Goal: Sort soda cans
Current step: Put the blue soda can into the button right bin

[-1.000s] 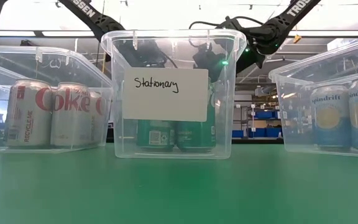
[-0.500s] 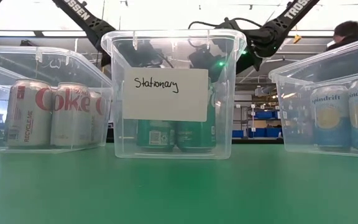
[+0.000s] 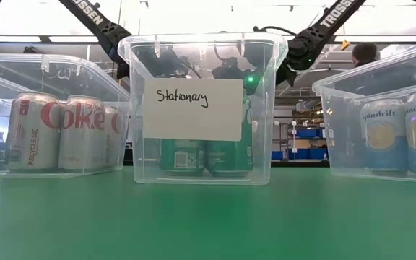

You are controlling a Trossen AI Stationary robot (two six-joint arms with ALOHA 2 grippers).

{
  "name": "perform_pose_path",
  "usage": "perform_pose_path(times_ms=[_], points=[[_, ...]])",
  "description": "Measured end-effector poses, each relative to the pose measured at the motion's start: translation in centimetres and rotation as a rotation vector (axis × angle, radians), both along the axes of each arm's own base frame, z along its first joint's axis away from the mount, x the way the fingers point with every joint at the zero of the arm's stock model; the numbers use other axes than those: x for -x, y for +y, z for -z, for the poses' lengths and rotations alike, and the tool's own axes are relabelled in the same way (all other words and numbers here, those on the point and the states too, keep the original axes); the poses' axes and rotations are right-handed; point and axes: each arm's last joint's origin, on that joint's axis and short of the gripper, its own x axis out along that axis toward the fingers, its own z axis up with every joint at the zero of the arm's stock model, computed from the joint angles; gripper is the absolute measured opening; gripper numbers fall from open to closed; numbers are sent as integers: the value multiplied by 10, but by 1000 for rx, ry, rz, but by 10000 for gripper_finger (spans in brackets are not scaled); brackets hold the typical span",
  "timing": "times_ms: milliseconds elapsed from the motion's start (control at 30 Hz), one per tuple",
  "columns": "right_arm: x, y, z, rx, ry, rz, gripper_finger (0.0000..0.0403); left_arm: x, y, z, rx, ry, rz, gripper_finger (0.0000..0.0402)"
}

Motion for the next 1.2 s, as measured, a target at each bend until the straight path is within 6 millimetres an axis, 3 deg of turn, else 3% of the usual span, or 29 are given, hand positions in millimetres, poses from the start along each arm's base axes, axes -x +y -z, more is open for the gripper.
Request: perform_pose_path(times_ms=[267, 1200], points=[[-9, -9, 7, -27, 41, -21, 297, 0, 0, 1, 0, 6, 3, 0], [-7, -8, 10, 30, 117, -125, 303, -3, -1, 0, 4, -37, 40, 0]])
